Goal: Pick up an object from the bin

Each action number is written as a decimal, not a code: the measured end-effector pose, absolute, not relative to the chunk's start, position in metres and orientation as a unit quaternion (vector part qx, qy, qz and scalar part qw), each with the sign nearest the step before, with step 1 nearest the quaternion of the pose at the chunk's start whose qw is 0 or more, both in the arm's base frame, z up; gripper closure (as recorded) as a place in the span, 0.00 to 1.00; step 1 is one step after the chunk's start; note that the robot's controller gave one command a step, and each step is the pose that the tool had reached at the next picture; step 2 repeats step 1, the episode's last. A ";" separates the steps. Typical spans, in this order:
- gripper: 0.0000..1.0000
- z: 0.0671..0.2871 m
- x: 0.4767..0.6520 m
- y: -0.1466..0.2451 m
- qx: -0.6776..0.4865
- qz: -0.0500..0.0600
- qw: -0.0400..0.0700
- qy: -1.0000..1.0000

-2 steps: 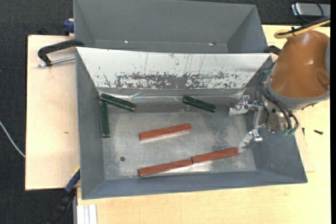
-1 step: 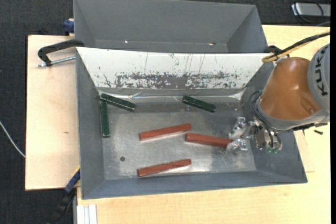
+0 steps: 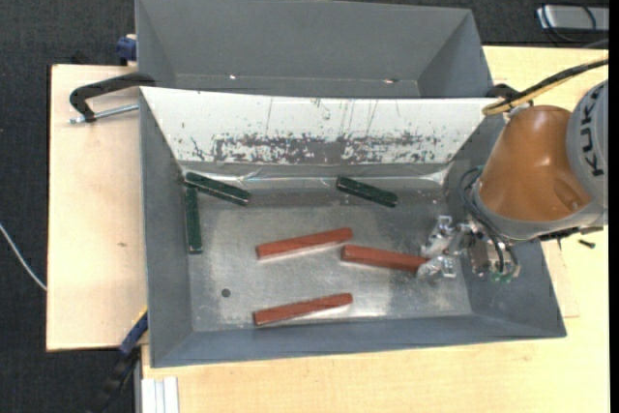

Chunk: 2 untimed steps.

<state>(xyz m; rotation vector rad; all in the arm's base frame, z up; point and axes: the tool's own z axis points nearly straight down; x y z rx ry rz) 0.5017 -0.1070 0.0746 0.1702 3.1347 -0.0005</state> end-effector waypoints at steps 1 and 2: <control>1.00 0.241 0.510 -0.090 0.027 0.000 0.005 1.000; 1.00 0.241 0.510 -0.090 0.027 0.000 0.005 1.000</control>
Offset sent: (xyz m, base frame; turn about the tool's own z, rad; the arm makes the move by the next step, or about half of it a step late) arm 0.0000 0.0000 0.0000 0.0000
